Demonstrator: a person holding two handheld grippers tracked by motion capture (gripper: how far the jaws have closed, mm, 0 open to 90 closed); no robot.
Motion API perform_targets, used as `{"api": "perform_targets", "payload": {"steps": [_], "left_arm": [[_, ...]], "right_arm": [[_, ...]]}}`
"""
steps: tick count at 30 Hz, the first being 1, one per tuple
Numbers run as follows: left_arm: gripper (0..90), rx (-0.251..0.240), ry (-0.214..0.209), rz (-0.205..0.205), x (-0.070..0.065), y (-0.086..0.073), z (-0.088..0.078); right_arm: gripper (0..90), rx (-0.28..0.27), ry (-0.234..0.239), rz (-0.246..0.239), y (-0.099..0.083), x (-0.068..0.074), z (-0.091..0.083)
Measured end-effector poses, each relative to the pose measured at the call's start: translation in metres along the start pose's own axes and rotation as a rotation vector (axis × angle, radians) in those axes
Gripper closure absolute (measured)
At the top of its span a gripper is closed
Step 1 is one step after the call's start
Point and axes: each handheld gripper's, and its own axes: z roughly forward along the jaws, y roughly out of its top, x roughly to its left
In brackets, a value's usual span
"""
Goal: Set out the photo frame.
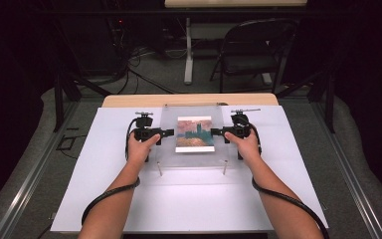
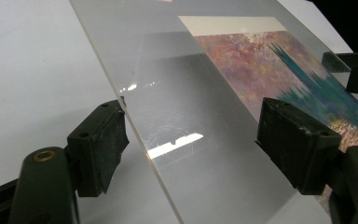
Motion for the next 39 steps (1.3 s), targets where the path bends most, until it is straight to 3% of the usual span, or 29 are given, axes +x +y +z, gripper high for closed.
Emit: {"api": "perform_targets", "payload": {"steps": [13,24,33,39], "left_arm": [[29.0,-0.024,0.015,0.036,-0.007,0.005,-0.013],[29.1,-0.042,0.046,0.043,-0.015,0.008,-0.019],[36.0,-0.087,0.08,0.021,-0.025,0.011,-0.029],[39.0,-0.101,0.086,0.025,-0.029,0.012,-0.035]], "right_arm": [[27.3,-0.023,-0.016,-0.07,0.005,0.011,-0.01],[27.3,-0.027,-0.036,-0.093,0.009,0.019,-0.016],[27.7,-0.051,-0.089,-0.1,0.013,0.032,-0.022],[32.9,-0.06,-0.091,-0.095,0.016,0.034,-0.029]]}}
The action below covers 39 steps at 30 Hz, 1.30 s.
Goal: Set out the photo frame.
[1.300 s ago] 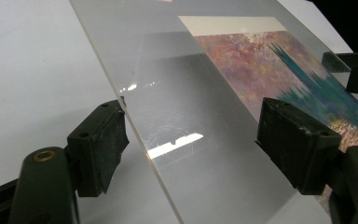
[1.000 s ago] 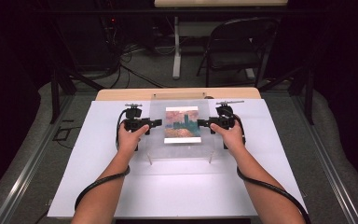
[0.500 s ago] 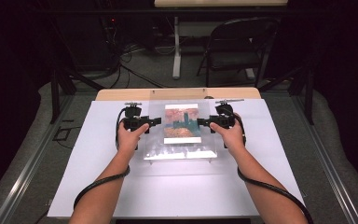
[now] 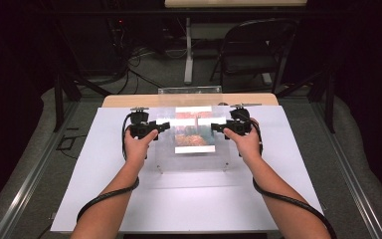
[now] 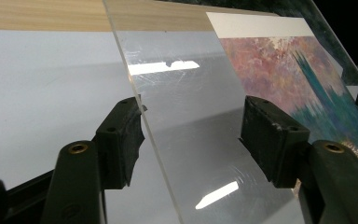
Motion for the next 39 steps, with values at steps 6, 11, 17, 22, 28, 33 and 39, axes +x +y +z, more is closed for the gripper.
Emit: {"api": "perform_targets", "payload": {"steps": [6,11,17,22,28,33,39], "left_arm": [[40.8,-0.024,0.016,-0.015,-0.006,0.0,-0.006],[43.7,-0.041,0.015,-0.012,-0.01,0.0,-0.011],[46.4,-0.054,0.01,0.0,-0.012,0.001,-0.018],[48.5,-0.072,0.004,0.002,-0.015,0.001,-0.024],[49.4,-0.085,0.007,0.009,-0.018,-0.001,-0.027],[50.1,-0.095,0.002,0.021,-0.02,-0.002,-0.031],[51.5,-0.097,0.005,0.037,-0.025,-0.002,-0.038]], "right_arm": [[35.4,-0.009,-0.024,0.018,0.002,0.005,-0.006],[37.3,-0.018,-0.041,0.023,0.003,0.01,-0.013],[40.9,-0.014,-0.047,0.016,0.005,0.013,-0.022],[41.7,-0.017,-0.051,-0.006,0.007,0.016,-0.027],[43.1,-0.038,-0.062,0.013,0.004,0.02,-0.032],[44.9,-0.054,-0.058,0.018,0.001,0.021,-0.037],[45.9,-0.049,-0.064,-0.008,0.002,0.025,-0.044]]}}
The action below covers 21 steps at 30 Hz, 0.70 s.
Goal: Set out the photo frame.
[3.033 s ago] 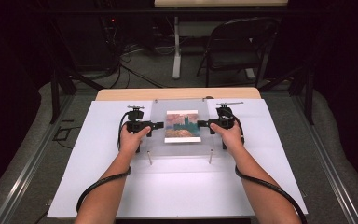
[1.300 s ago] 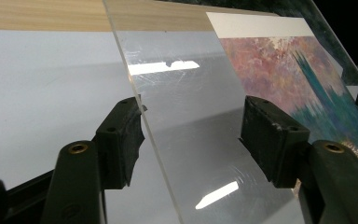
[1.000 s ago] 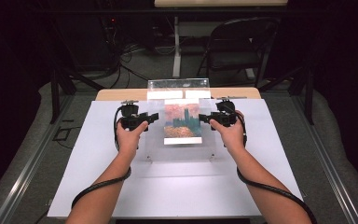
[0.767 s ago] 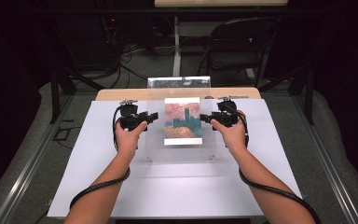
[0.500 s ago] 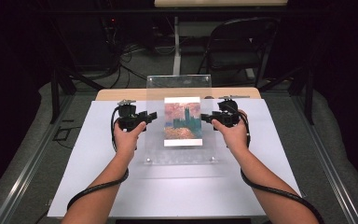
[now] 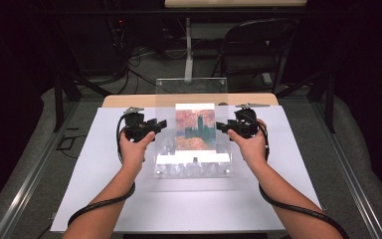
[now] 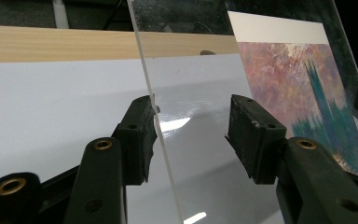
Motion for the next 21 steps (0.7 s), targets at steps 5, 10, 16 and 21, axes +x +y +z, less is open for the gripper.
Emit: {"api": "perform_targets", "payload": {"steps": [5,10,16,21], "left_arm": [[53.1,-0.014,0.0,0.004,-0.004,0.0,-0.006],[55.1,-0.023,-0.001,0.012,-0.007,-0.001,-0.014],[57.8,-0.033,-0.007,0.025,-0.011,-0.003,-0.024],[60.7,-0.037,-0.023,0.044,-0.013,-0.005,-0.034]], "right_arm": [[47.0,-0.002,-0.005,-0.017,0.0,0.003,-0.007],[49.0,-0.005,-0.005,-0.035,-0.001,0.007,-0.014],[52.2,-0.017,-0.002,-0.038,-0.003,0.011,-0.024],[56.0,-0.021,0.012,-0.053,-0.005,0.012,-0.034]]}}
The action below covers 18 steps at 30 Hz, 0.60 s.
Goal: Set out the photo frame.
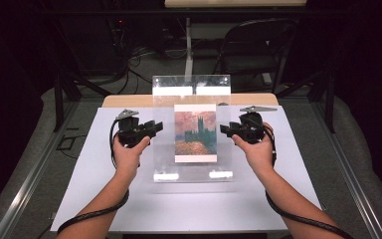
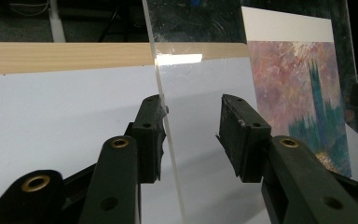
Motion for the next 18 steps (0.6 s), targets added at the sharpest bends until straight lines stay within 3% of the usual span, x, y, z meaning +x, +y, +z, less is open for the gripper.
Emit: {"api": "perform_targets", "payload": {"steps": [18], "left_arm": [[66.6,-0.024,-0.028,0.055,-0.009,-0.008,-0.026]], "right_arm": [[62.8,-0.023,0.024,-0.049,-0.008,0.008,-0.023]]}}
